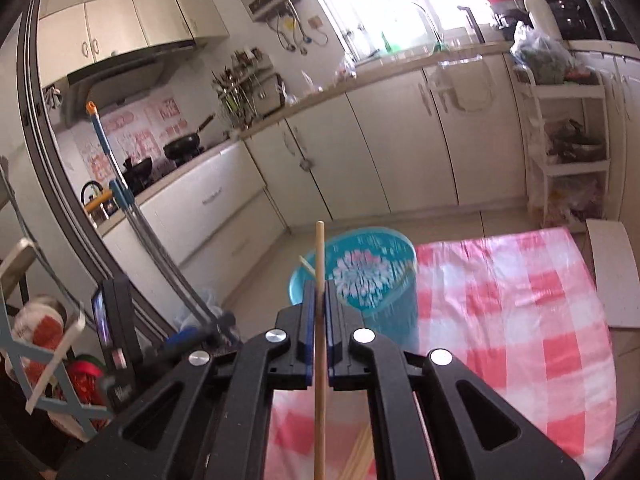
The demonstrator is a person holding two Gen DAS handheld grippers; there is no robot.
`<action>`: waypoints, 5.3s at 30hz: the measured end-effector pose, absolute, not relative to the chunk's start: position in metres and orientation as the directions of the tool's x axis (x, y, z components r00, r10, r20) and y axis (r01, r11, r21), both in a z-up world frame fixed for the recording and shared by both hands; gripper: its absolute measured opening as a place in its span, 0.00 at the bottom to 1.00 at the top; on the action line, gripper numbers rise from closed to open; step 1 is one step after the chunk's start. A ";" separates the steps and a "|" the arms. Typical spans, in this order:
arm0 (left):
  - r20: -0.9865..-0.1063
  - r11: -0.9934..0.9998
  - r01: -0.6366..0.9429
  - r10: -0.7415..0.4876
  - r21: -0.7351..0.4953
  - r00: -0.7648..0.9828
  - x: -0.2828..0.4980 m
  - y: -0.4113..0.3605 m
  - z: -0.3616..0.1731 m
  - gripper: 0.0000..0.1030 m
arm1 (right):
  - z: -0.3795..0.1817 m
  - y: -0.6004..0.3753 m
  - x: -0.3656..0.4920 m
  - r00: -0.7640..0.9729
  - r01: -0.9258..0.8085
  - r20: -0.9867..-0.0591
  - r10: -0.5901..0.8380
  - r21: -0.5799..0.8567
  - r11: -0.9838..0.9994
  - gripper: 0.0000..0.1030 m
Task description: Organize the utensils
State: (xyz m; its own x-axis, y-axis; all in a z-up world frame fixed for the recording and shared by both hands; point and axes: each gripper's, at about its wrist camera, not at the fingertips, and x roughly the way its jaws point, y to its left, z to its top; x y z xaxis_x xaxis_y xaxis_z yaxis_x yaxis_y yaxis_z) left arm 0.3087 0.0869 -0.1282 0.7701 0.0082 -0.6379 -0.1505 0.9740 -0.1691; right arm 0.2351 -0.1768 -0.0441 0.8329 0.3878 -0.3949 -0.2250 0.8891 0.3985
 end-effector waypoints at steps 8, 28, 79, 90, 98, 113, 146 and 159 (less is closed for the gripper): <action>-0.637 0.981 -0.130 0.007 -0.147 0.771 0.313 0.078 -0.128 0.77 | -0.017 -0.163 0.322 0.935 -0.102 -0.279 0.217 0.373 0.922 0.05; -0.640 0.975 -0.139 -0.004 -0.174 0.768 0.312 0.084 -0.128 0.79 | -0.074 -0.142 0.304 0.907 -0.043 -0.403 0.119 0.193 0.980 0.19; -0.751 0.997 -0.060 0.002 -0.051 0.660 0.280 0.092 -0.160 0.83 | -0.216 -0.151 0.161 0.642 0.031 -0.749 0.162 0.237 0.971 0.31; -0.819 0.995 0.089 -0.016 0.043 0.573 0.259 0.041 -0.203 0.82 | -0.224 -0.144 0.188 0.645 0.009 -0.749 0.148 0.202 0.979 0.28; -0.840 0.989 0.147 -0.052 0.034 0.540 0.261 0.026 -0.213 0.83 | -0.227 -0.136 0.209 0.636 -0.025 -0.765 0.097 0.105 0.994 0.17; -0.872 0.966 0.246 -0.188 -0.081 0.452 0.264 -0.015 -0.232 0.82 | -0.218 -0.179 0.186 0.604 -0.034 -0.784 0.144 0.155 0.987 0.06; -0.840 0.955 0.199 -0.288 -0.219 0.459 0.273 0.002 -0.217 0.83 | -0.055 -0.164 0.374 0.598 -0.145 -0.727 0.336 0.314 0.938 0.05; -0.844 0.956 0.196 -0.287 -0.219 0.453 0.275 0.002 -0.219 0.83 | -0.067 -0.156 0.367 0.836 -0.088 -0.508 0.209 0.251 0.964 0.06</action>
